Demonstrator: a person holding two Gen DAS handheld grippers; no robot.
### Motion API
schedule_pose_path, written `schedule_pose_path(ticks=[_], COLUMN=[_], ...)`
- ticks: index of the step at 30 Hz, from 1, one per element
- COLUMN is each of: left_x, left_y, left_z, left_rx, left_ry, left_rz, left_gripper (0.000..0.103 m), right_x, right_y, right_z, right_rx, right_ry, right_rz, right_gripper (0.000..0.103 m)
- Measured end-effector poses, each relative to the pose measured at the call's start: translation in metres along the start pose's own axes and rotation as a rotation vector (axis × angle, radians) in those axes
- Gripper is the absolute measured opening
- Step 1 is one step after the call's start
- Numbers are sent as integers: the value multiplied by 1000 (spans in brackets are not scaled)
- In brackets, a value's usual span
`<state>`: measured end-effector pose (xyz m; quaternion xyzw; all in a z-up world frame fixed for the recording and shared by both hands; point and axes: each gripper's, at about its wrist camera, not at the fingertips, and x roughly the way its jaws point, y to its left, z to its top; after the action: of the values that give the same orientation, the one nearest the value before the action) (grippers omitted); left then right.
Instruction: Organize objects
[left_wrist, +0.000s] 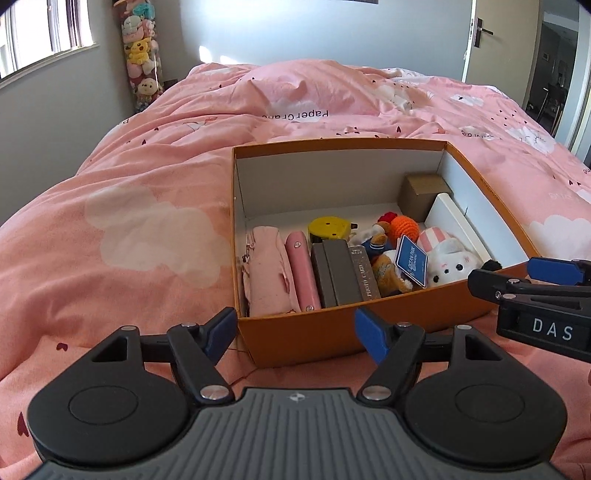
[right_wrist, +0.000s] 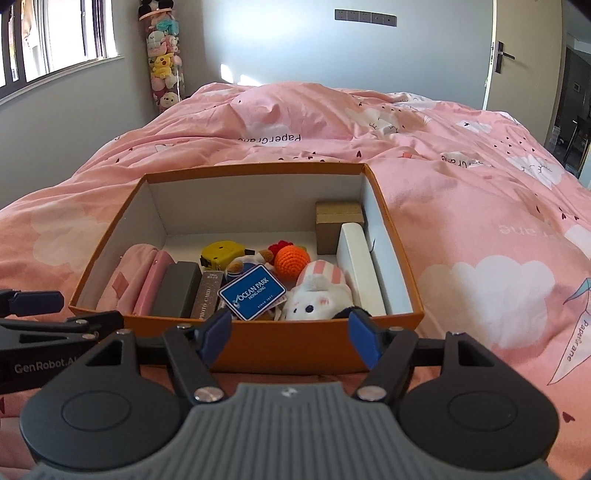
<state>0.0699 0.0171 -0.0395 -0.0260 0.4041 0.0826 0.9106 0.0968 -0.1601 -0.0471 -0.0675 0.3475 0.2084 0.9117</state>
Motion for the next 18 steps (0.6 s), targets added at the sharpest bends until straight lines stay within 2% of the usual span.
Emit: schedule_pose_path(ticks=[18], left_x=[-5], left_y=[-1], left_z=[3], left_rx=[15], left_ry=[-14], left_rz=[23], left_gripper=[84], right_x=[-5], right_y=[4], right_z=[4], right_rx=[-11], right_ry=[-7], right_rz=[-6], right_gripper=[71])
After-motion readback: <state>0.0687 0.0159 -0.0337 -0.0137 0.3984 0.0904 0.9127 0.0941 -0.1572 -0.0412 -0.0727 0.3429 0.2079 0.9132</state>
